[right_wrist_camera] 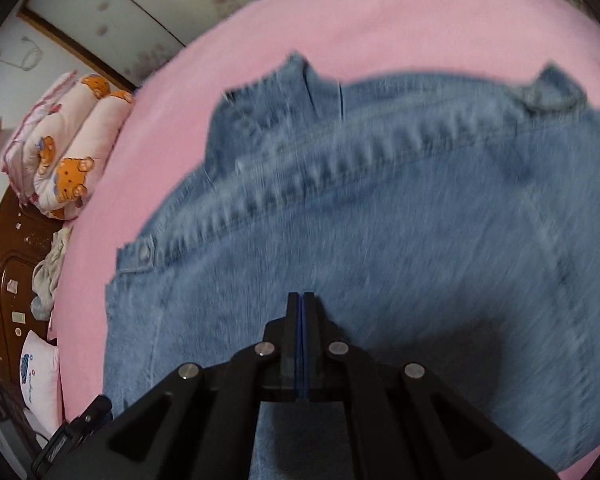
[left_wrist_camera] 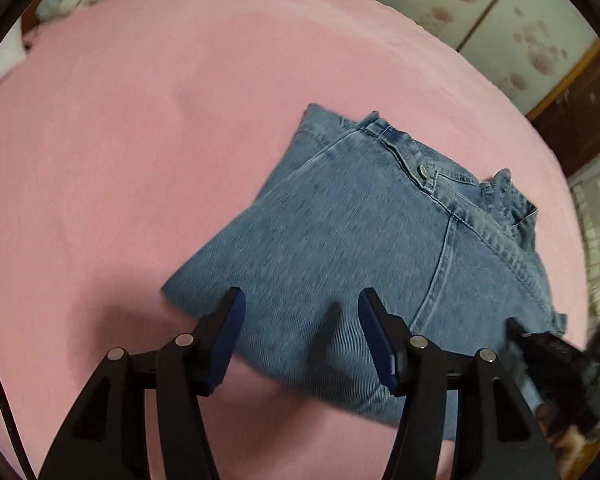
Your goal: Fold large clothes
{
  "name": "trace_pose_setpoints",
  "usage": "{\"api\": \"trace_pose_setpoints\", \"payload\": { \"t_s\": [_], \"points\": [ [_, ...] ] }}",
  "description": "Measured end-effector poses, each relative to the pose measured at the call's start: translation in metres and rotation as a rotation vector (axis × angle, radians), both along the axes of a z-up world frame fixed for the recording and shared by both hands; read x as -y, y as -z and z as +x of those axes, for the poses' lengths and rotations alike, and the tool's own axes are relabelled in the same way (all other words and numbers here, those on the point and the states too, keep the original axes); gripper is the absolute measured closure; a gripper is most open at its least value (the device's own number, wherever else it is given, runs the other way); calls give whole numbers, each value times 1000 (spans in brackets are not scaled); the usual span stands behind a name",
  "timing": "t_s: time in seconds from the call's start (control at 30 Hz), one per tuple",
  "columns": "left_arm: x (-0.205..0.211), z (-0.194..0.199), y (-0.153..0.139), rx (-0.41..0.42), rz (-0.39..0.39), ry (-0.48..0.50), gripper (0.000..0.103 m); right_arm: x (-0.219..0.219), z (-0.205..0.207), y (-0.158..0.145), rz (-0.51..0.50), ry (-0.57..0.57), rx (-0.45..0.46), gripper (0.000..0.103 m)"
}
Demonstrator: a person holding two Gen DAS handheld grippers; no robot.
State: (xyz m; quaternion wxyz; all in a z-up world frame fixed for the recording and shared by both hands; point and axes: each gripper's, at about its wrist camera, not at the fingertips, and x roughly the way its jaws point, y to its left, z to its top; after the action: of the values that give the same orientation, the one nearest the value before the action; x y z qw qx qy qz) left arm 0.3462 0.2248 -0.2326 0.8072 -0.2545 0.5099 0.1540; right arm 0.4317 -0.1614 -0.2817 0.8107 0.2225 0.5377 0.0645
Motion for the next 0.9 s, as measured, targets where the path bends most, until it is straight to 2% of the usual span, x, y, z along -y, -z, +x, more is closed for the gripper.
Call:
{"api": "trace_pose_setpoints", "payload": {
  "t_s": [0.07,0.1,0.2,0.37,0.47,0.57,0.67,0.73,0.8,0.87,0.9],
  "points": [
    [-3,-11,0,7,-30,-15,43,-5,-8,-1,-54,-22,21,103],
    [-4,-14,2,2,-39,-23,37,-9,-10,-1,-96,-46,28,103],
    [-8,-26,12,-5,-120,-44,36,-20,-17,-1,-186,-99,13,103],
    [-16,-41,38,-6,-268,-93,36,-23,-27,6,-198,-145,-9,103],
    [-27,-43,49,46,-332,-126,36,-26,-32,7,-221,-158,4,103],
    [-40,-38,58,98,-370,-138,36,-24,-31,8,-205,-129,-16,103],
    [-51,-29,63,128,-385,-131,37,-28,-32,8,-243,-143,-6,103],
    [-56,-23,61,152,-377,-130,41,-33,-29,8,-259,-151,-10,103],
    [-61,-16,59,160,-368,-128,54,-33,-27,9,-251,-141,-22,103],
    [-64,-10,60,152,-366,-118,63,-33,-27,9,-247,-126,-25,103],
    [-66,-6,64,136,-380,-117,63,-34,-27,9,-254,-120,-24,103]
  ]
}}
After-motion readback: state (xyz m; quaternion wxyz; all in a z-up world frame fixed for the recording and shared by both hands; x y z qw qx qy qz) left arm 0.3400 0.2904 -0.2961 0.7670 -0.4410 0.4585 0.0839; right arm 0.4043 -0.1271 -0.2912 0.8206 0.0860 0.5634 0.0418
